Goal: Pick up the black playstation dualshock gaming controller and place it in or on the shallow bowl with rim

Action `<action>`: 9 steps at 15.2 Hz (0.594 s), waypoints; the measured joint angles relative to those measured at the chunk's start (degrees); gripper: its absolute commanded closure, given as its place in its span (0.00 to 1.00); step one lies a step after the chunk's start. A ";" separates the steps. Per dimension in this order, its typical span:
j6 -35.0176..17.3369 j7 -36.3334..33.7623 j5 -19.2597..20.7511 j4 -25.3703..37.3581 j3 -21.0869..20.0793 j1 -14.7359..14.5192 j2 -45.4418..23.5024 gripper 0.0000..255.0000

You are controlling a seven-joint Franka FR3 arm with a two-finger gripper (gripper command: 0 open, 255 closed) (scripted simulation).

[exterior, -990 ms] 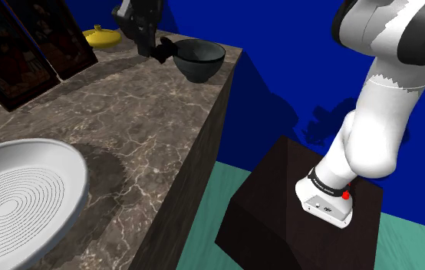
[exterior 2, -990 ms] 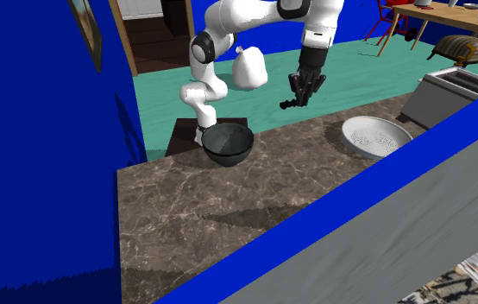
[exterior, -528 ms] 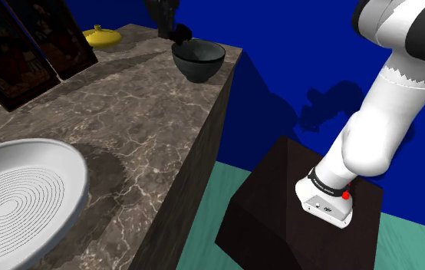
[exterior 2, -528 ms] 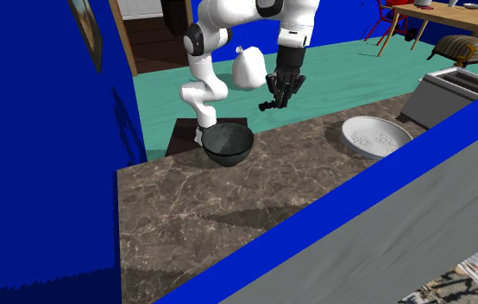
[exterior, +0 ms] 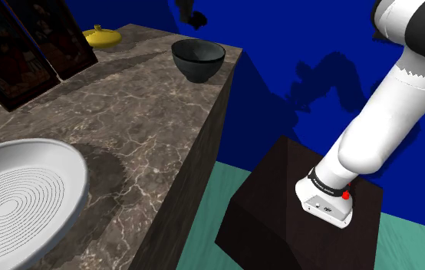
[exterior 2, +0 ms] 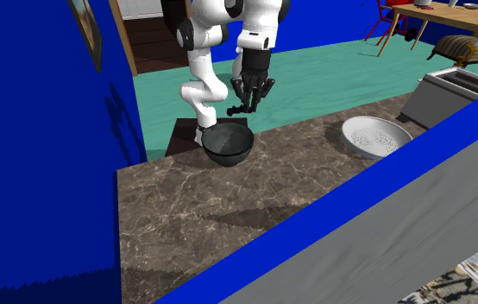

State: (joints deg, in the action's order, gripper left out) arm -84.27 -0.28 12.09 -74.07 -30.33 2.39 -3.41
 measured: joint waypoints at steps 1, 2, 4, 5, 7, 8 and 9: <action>-0.41 1.79 -0.70 -0.73 0.88 1.12 0.78 1.00; -0.42 2.74 -0.76 -0.44 1.32 1.61 0.64 1.00; -1.19 4.79 -1.20 -0.98 2.33 2.81 0.79 1.00; -2.08 5.07 -1.47 -2.17 2.55 3.08 1.19 1.00; -3.81 5.31 -1.97 -4.60 2.81 3.42 2.04 1.00; -4.72 5.44 -2.27 -5.95 2.96 3.59 2.58 1.00; -5.65 5.40 -2.51 -7.27 3.03 3.68 3.04 1.00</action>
State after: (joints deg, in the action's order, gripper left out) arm -89.92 5.13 9.59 -81.34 -27.30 6.07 -0.37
